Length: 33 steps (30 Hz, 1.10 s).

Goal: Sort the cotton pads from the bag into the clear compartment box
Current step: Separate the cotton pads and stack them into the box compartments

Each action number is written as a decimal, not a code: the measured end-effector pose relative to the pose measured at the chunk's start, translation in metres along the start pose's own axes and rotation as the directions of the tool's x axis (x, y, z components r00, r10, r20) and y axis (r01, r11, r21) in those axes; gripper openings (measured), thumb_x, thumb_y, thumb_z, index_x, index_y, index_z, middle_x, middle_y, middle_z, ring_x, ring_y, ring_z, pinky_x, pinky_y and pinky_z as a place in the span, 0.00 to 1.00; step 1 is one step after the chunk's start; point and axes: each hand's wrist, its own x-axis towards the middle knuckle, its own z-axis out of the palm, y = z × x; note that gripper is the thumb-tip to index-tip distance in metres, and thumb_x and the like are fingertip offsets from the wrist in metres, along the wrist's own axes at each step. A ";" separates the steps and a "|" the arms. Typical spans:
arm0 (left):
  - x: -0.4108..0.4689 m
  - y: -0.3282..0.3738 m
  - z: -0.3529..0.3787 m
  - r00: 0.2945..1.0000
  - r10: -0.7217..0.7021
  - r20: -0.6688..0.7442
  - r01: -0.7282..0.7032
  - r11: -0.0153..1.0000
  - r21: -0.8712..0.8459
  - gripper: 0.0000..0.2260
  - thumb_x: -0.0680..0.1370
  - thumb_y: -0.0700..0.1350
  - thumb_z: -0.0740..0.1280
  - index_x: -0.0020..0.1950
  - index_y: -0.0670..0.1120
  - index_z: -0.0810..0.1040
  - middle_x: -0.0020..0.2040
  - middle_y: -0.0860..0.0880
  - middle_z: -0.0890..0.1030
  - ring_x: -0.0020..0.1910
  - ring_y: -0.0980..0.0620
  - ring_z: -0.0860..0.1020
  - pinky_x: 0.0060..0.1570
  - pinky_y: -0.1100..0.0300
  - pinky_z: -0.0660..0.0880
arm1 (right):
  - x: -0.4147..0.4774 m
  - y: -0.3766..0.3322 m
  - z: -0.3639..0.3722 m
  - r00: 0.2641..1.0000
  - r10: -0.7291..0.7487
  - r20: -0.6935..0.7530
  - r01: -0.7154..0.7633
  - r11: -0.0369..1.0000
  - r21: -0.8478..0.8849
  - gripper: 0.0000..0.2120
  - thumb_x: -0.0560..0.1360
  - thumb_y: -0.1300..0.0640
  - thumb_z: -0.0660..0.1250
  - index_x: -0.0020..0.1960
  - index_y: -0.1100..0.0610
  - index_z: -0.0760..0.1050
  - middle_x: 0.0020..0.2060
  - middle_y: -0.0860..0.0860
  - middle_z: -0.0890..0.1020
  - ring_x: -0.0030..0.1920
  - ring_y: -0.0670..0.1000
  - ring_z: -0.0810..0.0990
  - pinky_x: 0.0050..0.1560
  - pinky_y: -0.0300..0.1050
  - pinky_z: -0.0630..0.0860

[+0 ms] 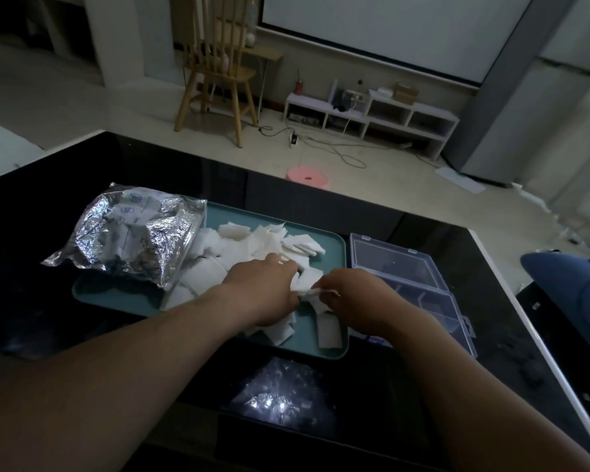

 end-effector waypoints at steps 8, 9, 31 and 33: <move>0.003 -0.004 -0.009 0.995 0.005 -0.100 -0.006 1.000 -0.006 0.07 0.79 0.49 0.61 0.44 0.53 0.64 0.50 0.49 0.77 0.42 0.46 0.71 0.38 0.53 0.65 | -0.008 0.008 -0.003 0.983 0.083 -0.166 -0.055 0.985 0.166 0.10 0.83 0.52 0.65 0.58 0.51 0.84 0.49 0.49 0.85 0.50 0.53 0.82 0.51 0.50 0.80; 0.006 -0.006 -0.012 0.990 -0.024 -0.141 0.015 0.998 -0.068 0.07 0.78 0.47 0.62 0.43 0.52 0.65 0.47 0.50 0.78 0.41 0.46 0.72 0.36 0.53 0.64 | -0.007 0.009 -0.005 0.967 0.126 -0.223 -0.075 0.971 0.226 0.09 0.83 0.52 0.65 0.55 0.53 0.84 0.45 0.50 0.84 0.47 0.54 0.82 0.49 0.51 0.80; 0.002 0.005 -0.036 0.992 -0.065 0.105 0.118 0.238 -0.964 0.07 0.83 0.37 0.61 0.58 0.41 0.78 0.45 0.39 0.87 0.45 0.41 0.87 0.50 0.47 0.84 | -0.010 -0.014 -0.015 0.912 0.391 0.122 -0.134 0.003 0.991 0.08 0.80 0.58 0.71 0.56 0.61 0.82 0.49 0.55 0.88 0.51 0.54 0.84 0.59 0.50 0.78; 0.002 0.005 -0.035 0.994 -0.057 0.090 0.102 0.278 -0.955 0.07 0.84 0.38 0.61 0.58 0.41 0.78 0.47 0.39 0.87 0.45 0.41 0.87 0.52 0.43 0.83 | -0.012 -0.015 -0.016 0.916 0.390 0.099 -0.131 0.058 0.990 0.06 0.80 0.57 0.71 0.53 0.59 0.83 0.48 0.54 0.87 0.52 0.54 0.85 0.60 0.52 0.78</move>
